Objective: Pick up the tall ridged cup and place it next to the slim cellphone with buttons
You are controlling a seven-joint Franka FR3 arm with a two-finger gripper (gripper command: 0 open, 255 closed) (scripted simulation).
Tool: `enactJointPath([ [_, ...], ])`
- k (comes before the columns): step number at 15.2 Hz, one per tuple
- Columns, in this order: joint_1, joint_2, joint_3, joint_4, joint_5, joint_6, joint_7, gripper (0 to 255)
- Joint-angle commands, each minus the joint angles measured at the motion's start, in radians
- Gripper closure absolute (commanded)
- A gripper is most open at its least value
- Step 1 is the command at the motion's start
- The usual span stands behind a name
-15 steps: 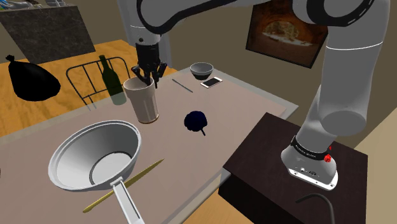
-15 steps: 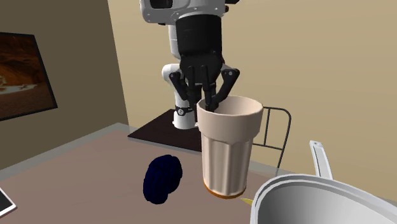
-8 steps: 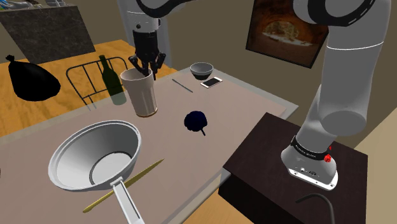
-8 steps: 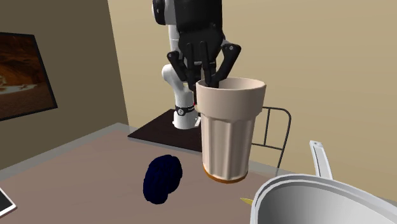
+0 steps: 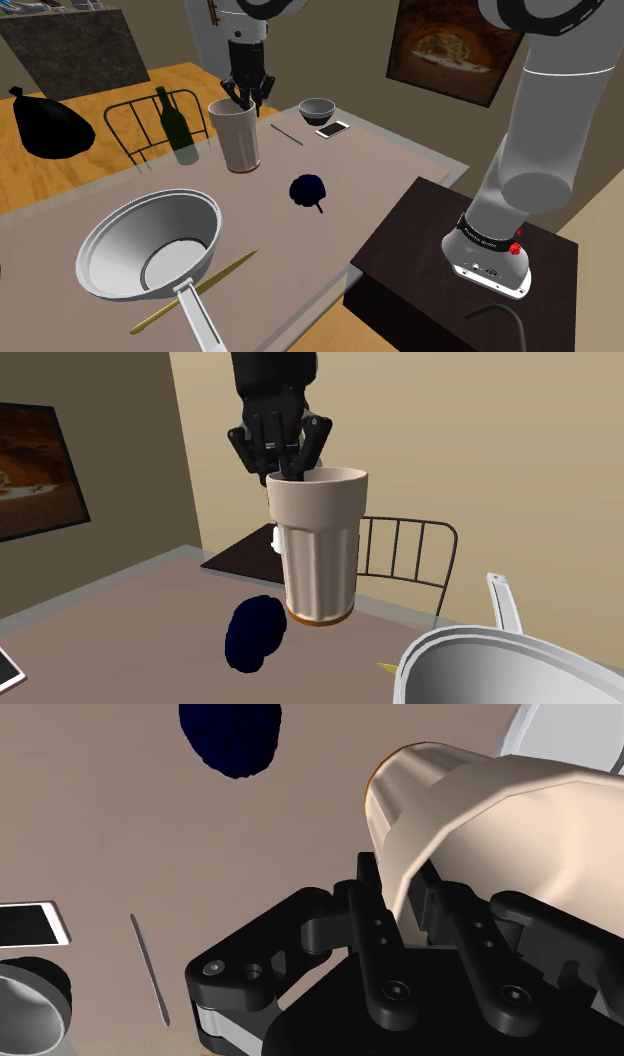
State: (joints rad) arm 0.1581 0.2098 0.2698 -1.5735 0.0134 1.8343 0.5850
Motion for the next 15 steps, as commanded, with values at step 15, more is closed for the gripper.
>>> enactJointPath([
  [15,-0.212,-0.159,-0.153,-0.301,0.072,0.121,-0.386,255],
])
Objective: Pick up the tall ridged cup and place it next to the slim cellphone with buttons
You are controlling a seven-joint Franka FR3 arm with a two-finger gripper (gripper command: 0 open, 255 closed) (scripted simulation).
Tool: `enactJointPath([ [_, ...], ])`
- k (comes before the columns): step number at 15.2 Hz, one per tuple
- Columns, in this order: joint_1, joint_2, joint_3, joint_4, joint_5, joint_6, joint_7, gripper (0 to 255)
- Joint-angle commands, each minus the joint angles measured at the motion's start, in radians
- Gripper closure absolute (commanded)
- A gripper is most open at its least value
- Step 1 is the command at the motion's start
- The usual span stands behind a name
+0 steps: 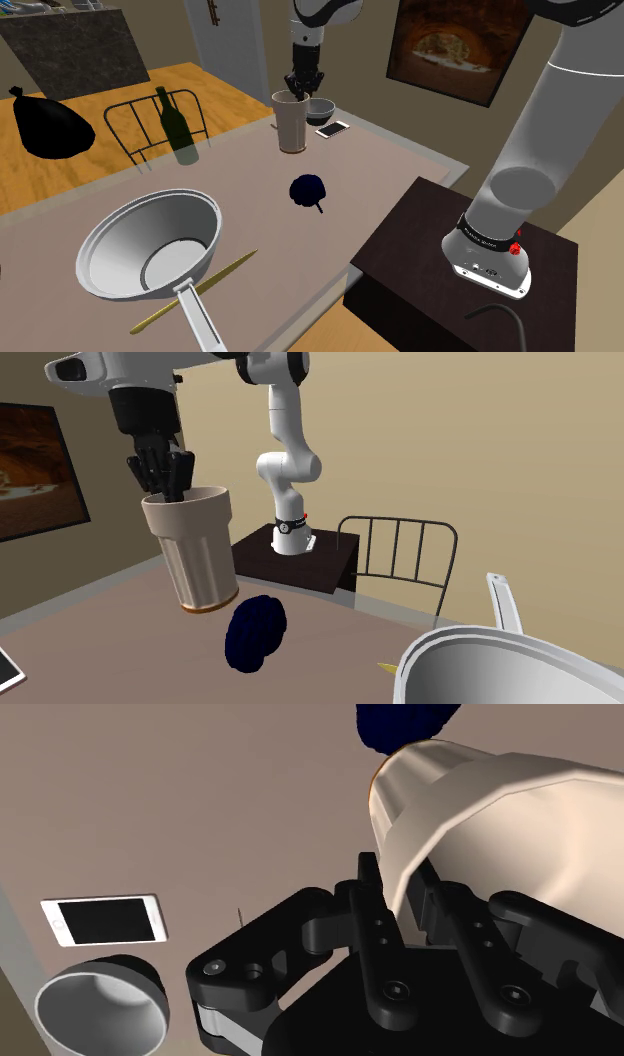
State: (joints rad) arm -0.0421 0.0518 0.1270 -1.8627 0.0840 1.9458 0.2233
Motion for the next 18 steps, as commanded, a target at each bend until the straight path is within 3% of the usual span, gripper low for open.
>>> enactJointPath([
  [1,-0.023,-0.002,-0.021,-0.019,0.003,0.014,-0.048,255],
  [10,-0.130,0.030,-0.116,-0.037,0.014,0.046,-0.258,255],
  [18,-0.228,0.119,-0.192,0.028,0.028,0.053,-0.438,255],
])
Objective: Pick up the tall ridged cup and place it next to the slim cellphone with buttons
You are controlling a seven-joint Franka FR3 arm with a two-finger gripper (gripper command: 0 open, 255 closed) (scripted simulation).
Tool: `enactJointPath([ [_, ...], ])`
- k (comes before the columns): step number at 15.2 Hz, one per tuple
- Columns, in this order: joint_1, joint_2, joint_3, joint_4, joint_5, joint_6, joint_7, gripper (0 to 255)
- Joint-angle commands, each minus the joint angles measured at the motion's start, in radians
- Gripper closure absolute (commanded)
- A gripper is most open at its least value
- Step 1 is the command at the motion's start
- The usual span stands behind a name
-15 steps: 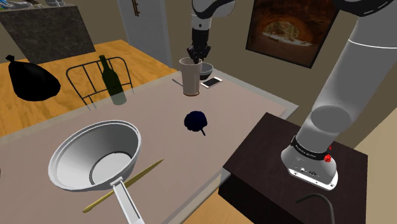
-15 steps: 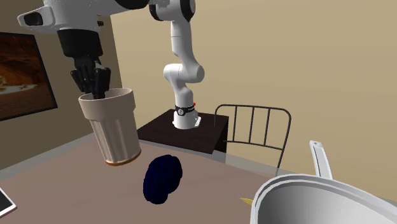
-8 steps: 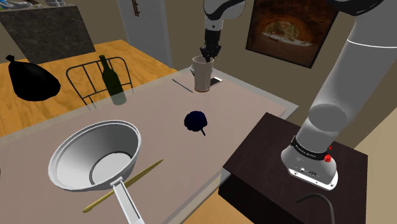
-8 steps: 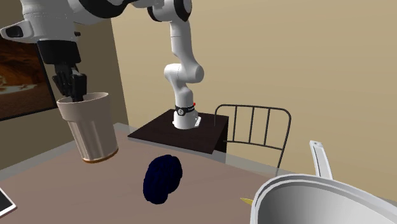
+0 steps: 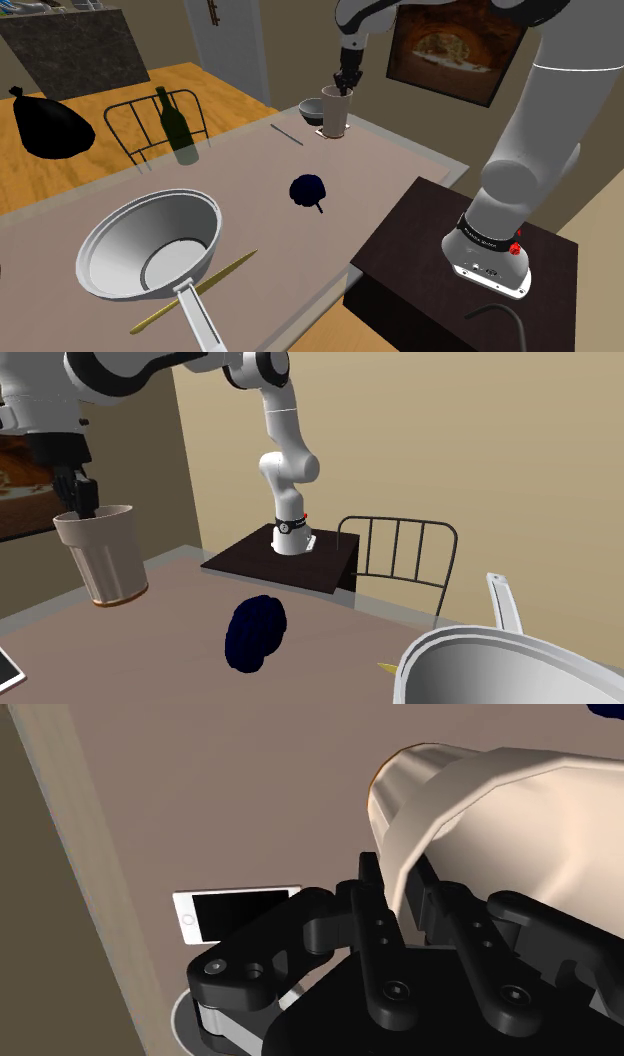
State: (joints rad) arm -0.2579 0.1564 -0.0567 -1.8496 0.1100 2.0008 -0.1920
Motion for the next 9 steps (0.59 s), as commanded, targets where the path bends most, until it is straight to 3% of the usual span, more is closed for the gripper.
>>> enactJointPath([
  [1,-0.025,0.029,-0.017,0.028,0.005,-0.002,-0.044,255],
  [9,-0.132,0.179,-0.072,0.185,0.033,-0.027,-0.211,255],
])
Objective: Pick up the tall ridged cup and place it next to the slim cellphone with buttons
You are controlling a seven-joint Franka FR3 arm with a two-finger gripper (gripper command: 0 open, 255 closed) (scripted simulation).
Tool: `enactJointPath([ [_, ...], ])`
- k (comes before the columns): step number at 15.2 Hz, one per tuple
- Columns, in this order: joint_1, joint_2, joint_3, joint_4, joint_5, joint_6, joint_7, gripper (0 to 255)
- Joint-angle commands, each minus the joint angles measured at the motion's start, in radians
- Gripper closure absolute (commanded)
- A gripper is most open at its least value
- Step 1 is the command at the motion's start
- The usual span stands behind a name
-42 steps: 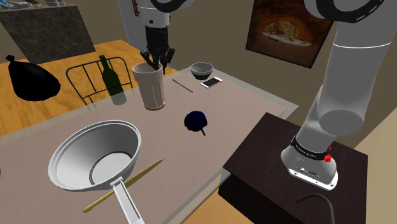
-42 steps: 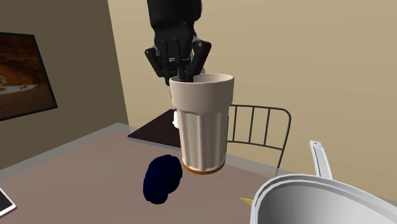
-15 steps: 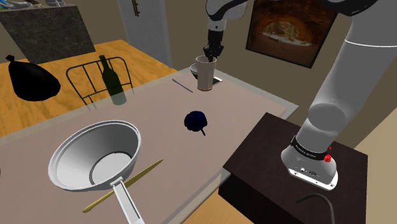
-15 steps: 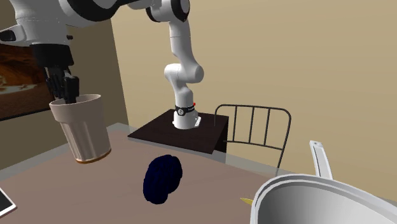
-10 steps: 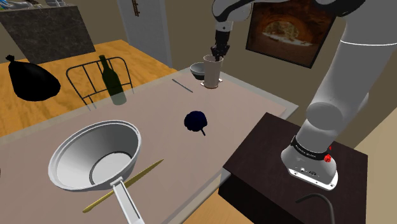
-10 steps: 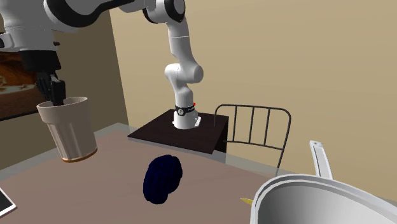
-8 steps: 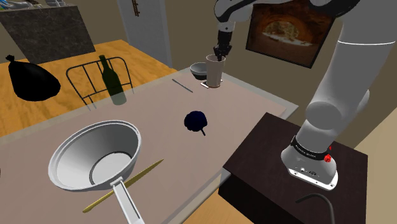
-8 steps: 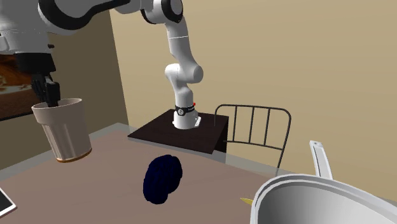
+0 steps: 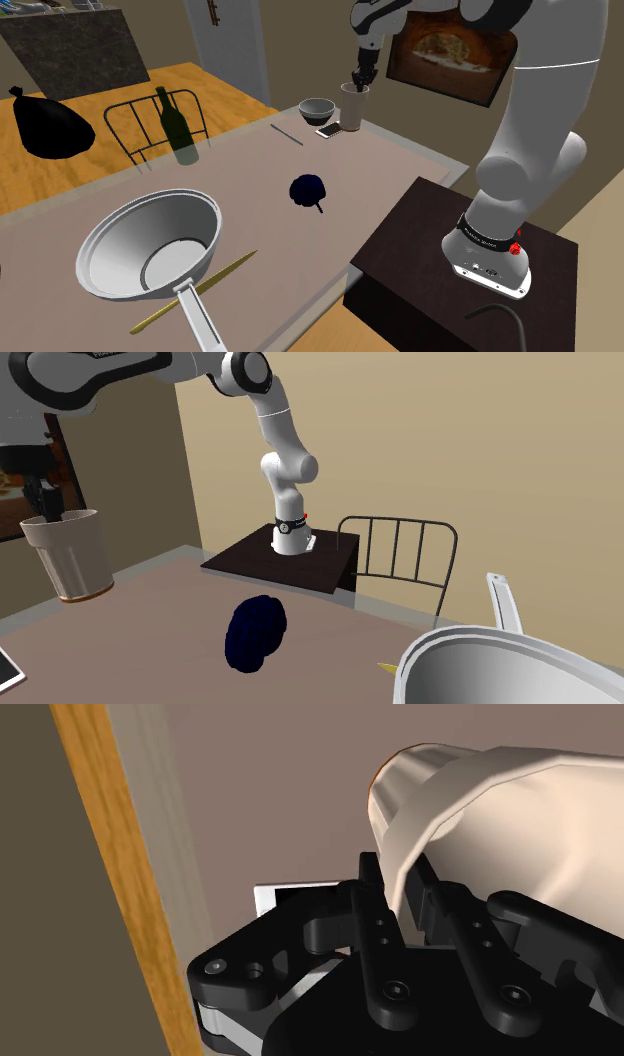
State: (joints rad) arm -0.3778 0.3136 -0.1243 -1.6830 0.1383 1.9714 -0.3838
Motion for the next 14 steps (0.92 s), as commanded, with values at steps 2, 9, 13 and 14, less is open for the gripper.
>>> enactJointPath([
  [2,-0.040,0.067,-0.015,0.072,0.013,-0.010,-0.057,255],
  [9,-0.148,0.258,-0.038,0.320,0.043,-0.081,-0.174,255],
  [13,-0.218,0.401,-0.042,0.528,0.059,-0.152,-0.226,255],
  [14,-0.239,0.448,-0.042,0.601,0.063,-0.179,-0.238,255],
])
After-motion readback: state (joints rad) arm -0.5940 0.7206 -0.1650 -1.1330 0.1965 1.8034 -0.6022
